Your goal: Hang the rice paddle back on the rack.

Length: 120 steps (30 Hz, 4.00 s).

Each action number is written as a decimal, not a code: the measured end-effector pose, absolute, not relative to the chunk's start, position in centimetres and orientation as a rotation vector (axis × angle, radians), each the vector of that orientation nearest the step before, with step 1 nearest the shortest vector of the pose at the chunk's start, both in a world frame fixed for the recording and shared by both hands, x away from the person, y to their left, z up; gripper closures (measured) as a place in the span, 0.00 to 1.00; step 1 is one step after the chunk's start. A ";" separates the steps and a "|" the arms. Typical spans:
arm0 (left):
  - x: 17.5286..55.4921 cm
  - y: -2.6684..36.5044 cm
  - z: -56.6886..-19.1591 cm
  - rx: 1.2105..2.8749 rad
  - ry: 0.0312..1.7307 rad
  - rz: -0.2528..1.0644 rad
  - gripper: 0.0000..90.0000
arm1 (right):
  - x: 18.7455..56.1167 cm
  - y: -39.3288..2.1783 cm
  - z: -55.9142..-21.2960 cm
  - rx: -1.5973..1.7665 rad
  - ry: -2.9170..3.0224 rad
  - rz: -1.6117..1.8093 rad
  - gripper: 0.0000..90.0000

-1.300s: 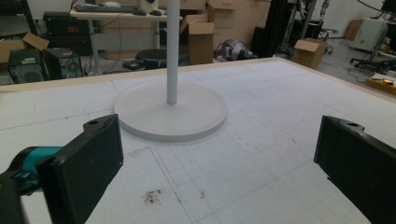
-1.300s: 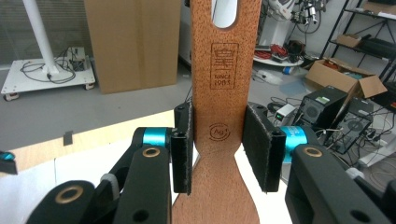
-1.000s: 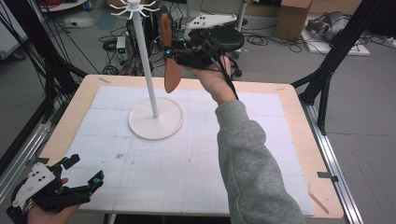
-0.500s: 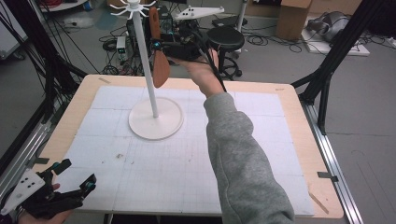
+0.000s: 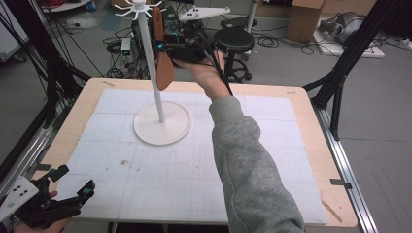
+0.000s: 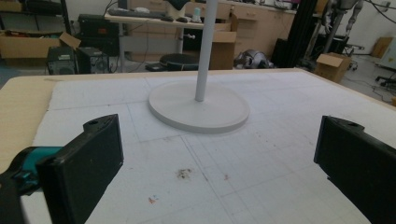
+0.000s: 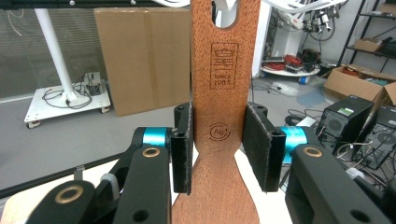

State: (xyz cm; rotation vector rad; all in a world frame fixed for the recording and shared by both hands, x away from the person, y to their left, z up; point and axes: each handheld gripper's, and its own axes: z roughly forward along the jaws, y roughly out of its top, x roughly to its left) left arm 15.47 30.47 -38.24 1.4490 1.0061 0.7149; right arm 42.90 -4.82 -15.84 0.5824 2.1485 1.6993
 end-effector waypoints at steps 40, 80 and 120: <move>16.5 29.8 -38.9 1.475 1.005 0.693 0.02 | 42.1 -6.8 -18.2 0.661 2.136 1.688 0.46; 24.0 25.7 -37.7 1.470 0.833 0.590 0.02 | 30.1 -25.9 -31.6 0.698 2.001 1.716 0.00; 22.6 25.9 -38.9 1.512 0.822 0.620 0.02 | 23.1 -36.5 -39.7 0.932 1.849 1.626 0.00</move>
